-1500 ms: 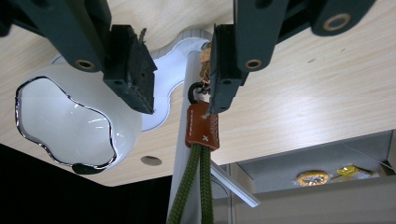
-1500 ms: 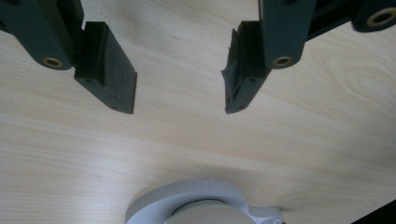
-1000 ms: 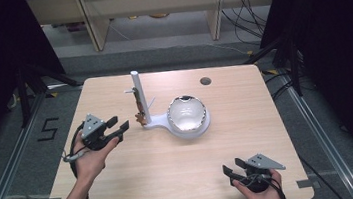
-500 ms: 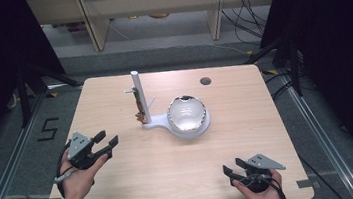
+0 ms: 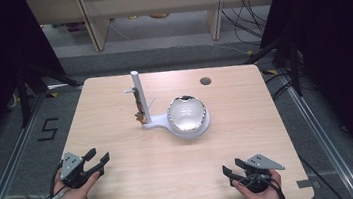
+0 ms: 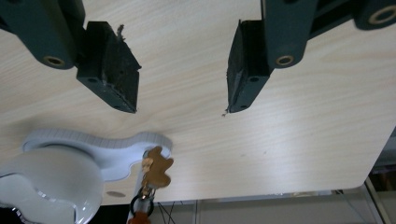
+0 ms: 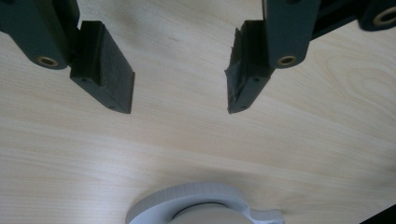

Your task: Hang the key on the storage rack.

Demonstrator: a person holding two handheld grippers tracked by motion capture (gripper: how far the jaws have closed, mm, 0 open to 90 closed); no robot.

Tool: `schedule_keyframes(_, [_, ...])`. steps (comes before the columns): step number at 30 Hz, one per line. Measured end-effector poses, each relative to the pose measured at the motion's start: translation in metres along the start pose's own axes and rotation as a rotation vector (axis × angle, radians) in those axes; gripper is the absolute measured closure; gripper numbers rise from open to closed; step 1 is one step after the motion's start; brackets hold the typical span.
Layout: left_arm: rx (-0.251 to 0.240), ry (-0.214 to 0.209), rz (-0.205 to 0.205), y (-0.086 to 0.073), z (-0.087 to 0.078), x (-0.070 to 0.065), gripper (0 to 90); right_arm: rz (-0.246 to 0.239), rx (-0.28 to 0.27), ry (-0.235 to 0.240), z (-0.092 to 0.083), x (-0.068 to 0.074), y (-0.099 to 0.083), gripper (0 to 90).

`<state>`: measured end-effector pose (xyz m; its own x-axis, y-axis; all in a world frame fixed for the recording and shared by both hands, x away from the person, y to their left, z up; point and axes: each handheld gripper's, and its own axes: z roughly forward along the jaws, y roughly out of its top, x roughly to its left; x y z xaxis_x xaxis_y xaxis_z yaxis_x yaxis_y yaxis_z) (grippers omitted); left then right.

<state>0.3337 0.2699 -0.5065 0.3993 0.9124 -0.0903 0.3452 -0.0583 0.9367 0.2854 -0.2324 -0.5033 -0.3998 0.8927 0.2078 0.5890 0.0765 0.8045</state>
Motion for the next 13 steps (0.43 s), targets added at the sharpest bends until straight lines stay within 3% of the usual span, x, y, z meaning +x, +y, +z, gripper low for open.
schedule_keyframes(1, [0.002,0.003,-0.002,-0.005,0.000,0.001,43.1,-0.033,-0.010,0.000,0.001,-0.003,0.000,42.6])
schedule_keyframes(3, [0.007,0.011,0.002,-0.010,0.000,0.002,42.9,-0.032,-0.010,0.000,0.001,-0.003,0.000,42.5])
schedule_keyframes(6, [0.004,0.009,-0.012,-0.018,0.000,0.003,42.6,-0.009,-0.007,0.004,0.000,-0.001,0.000,42.5])
schedule_keyframes(10, [-0.025,0.013,-0.027,-0.017,-0.003,0.004,42.0,0.015,0.000,0.001,-0.001,0.000,0.000,42.4])
schedule_keyframes(12, [-0.028,0.015,-0.035,-0.018,-0.003,0.006,41.9,-0.033,-0.023,0.009,0.000,-0.005,0.000,42.4])
schedule_keyframes(13, [-0.030,0.014,-0.036,-0.018,-0.002,0.006,41.7,0.014,-0.004,0.001,-0.001,-0.002,0.000,42.4])
